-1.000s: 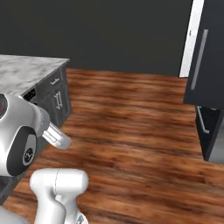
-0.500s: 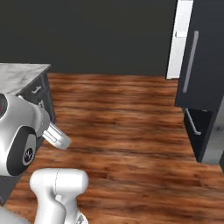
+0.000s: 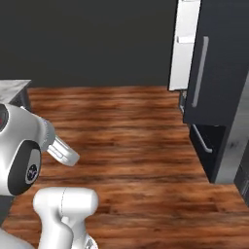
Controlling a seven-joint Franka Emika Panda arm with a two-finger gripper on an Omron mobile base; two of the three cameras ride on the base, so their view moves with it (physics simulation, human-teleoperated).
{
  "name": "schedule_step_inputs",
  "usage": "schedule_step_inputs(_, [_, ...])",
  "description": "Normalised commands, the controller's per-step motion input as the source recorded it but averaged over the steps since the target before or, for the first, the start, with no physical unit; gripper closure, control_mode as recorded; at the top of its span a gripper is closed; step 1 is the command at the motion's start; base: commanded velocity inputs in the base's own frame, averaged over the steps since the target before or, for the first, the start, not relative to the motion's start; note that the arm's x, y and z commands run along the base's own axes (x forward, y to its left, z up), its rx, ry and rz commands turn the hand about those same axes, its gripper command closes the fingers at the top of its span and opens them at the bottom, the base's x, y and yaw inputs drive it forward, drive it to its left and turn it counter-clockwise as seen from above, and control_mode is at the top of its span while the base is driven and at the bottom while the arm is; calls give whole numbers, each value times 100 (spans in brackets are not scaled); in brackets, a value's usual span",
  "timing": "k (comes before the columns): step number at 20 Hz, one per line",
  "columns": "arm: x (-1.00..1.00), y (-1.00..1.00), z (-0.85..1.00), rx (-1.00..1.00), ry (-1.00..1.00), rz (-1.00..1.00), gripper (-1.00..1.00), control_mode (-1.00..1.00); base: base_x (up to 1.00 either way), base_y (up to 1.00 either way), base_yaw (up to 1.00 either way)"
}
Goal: Retrieve the bottle and the shaker from the cabinet and place them next to the mixing bowl on the counter. Then add garlic from the fridge to the mixing bowl.
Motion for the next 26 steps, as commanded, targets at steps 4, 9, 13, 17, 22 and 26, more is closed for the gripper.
schedule_step_inputs(4, [0,0,0,0,0,0,-100,100,55,49,-28])
schedule_step_inputs(9, [0,0,0,0,0,0,-100,100,54,49,-29])
schedule_step_inputs(13, [0,0,0,0,0,0,-100,100,53,54,-30])
schedule_step_inputs(17, [0,0,0,0,0,0,-100,100,51,52,-29])
schedule_step_inputs(22, [0,0,0,0,0,0,-100,100,50,54,-29])
schedule_step_inputs(26, [0,0,0,0,0,0,-100,100,46,58,-29])
